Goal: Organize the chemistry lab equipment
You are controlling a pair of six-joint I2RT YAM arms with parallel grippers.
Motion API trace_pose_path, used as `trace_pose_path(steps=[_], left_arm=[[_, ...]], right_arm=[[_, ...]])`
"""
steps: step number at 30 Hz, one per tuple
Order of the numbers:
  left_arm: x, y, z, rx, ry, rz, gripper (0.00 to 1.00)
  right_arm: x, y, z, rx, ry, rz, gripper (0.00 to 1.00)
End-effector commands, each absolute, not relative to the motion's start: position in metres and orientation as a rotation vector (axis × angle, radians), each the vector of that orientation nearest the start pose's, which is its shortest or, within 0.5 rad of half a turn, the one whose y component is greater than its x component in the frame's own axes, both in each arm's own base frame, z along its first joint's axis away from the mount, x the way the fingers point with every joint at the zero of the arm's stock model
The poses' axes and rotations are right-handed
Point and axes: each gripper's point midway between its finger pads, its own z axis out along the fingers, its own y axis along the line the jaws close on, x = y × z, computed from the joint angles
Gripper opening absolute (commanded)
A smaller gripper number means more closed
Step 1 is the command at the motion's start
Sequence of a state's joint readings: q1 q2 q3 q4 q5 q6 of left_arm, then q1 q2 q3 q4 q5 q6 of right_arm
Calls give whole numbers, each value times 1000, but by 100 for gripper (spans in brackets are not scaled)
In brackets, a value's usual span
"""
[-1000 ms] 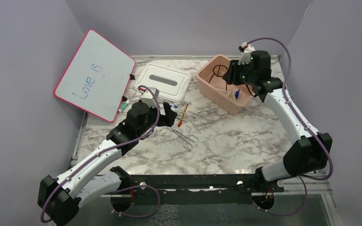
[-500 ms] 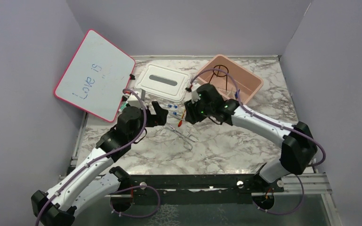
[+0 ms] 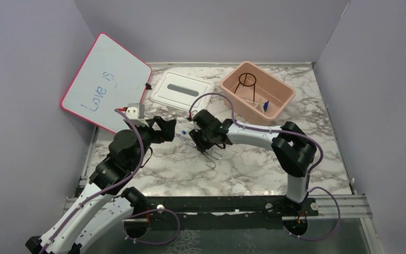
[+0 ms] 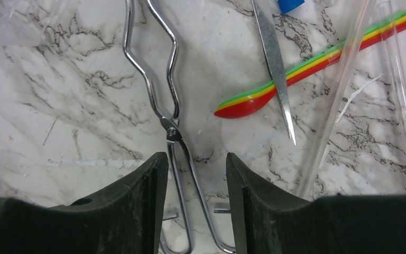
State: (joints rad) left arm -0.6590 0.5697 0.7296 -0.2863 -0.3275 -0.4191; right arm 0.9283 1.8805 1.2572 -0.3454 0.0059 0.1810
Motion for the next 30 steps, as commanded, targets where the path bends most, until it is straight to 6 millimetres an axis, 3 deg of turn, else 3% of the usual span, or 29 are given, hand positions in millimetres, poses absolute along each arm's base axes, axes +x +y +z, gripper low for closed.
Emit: trace_pose_path(steps=[1,12,15,19,25,30], left_arm=[[233,-126,297,-14,1668,-509,89],[230,-122,300,-6,1657,-495,89],[230,-119,301,-16,1658,-483,89],[230,-115,304,-31,1649,-471,89],[231,-115,307,-30,1645,-465,89],[231,-114,311,-33,1637,-464,89]], right_arm=[[269,365,39,-973,2387,366,48],[268,380,15,-1101,2384,327,43],[266,378,8,-1131,2391,306,35],[262,375,6,-1167,2388,304,15],[250,372,28,-1223,2334,386,1],[244,374,71,-1228,2212,484,1]])
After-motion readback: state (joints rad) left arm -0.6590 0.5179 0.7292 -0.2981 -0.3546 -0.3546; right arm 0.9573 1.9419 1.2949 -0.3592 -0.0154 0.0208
